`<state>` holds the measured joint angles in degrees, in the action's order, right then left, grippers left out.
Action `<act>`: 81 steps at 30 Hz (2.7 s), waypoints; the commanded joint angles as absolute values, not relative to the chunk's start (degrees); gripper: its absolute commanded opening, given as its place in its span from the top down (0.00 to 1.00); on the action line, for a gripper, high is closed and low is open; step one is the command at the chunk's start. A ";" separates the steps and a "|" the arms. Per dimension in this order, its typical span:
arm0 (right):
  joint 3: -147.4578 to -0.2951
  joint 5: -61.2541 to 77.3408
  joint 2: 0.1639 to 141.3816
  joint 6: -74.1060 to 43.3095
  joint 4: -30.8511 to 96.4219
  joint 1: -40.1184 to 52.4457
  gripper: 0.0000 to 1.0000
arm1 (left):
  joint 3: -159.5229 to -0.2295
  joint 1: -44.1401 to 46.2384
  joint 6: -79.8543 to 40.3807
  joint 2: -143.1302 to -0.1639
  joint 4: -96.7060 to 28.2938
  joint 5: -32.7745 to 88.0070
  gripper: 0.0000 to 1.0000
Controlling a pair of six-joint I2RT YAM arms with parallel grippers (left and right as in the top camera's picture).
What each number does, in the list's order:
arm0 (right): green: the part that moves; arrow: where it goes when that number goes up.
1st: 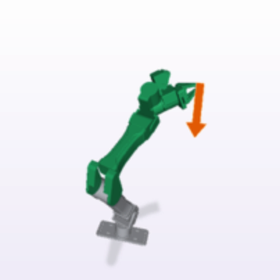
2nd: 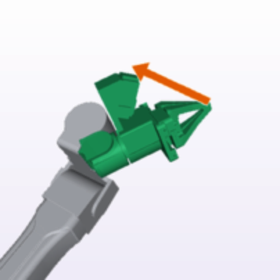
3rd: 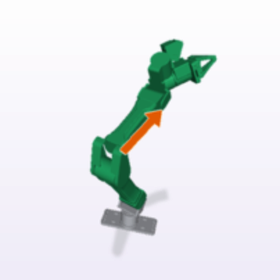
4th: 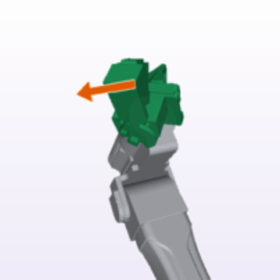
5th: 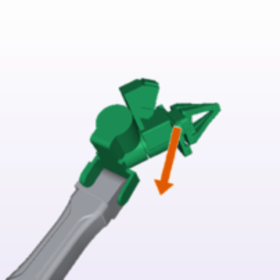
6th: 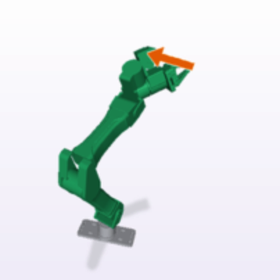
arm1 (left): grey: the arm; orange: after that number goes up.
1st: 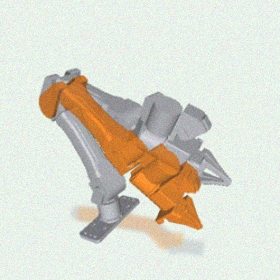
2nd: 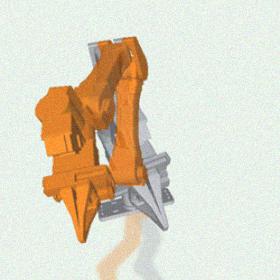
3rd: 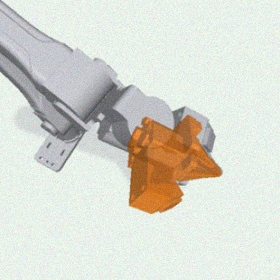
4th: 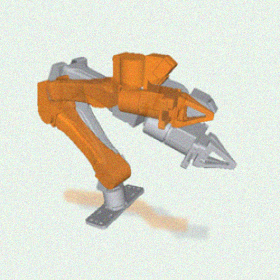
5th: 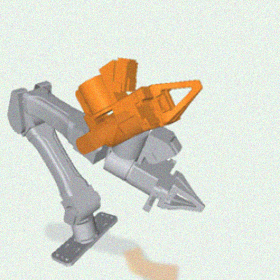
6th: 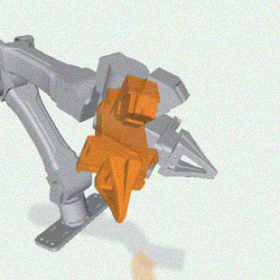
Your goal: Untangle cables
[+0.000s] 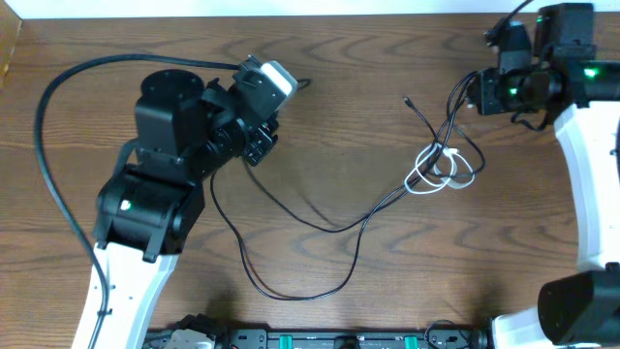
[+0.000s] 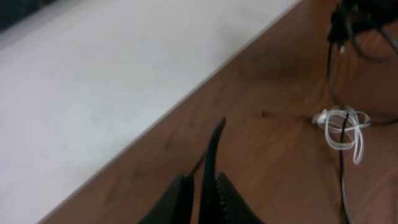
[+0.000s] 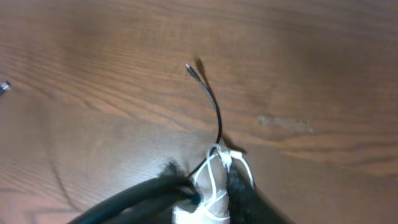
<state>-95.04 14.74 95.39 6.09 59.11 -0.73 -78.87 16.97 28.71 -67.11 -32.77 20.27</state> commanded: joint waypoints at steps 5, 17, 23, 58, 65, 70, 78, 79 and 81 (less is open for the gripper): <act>-95.66 11.92 90.96 9.93 58.92 0.03 0.60 | -78.98 16.78 28.62 -75.26 -41.63 18.46 0.22; -95.66 11.94 88.66 9.67 59.27 0.10 0.60 | -77.01 19.81 44.38 -93.60 -61.34 34.24 0.35; -95.66 11.90 88.66 9.72 59.59 0.10 0.59 | -76.58 23.29 56.62 -103.74 -63.99 31.27 0.35; -95.64 9.37 88.66 9.04 59.64 0.01 0.60 | -76.58 44.91 30.20 -114.69 -27.20 12.12 0.50; -95.64 9.37 88.66 9.04 59.79 0.01 0.60 | -76.58 44.91 28.77 -115.77 -24.47 12.14 0.49; -95.64 9.37 88.66 9.04 59.83 0.01 0.60 | -76.55 44.91 28.80 -115.77 -24.12 12.16 0.48; -95.64 9.39 88.66 8.95 60.10 0.01 0.61 | -76.53 44.80 28.77 -116.18 -23.24 12.62 0.44; -95.64 9.39 88.66 8.82 60.10 0.01 0.61 | -76.53 44.69 28.77 -116.49 -23.07 12.62 0.44; -95.64 9.39 88.66 8.82 60.10 0.01 0.61 | -76.55 44.62 28.77 -117.34 -22.79 12.62 0.44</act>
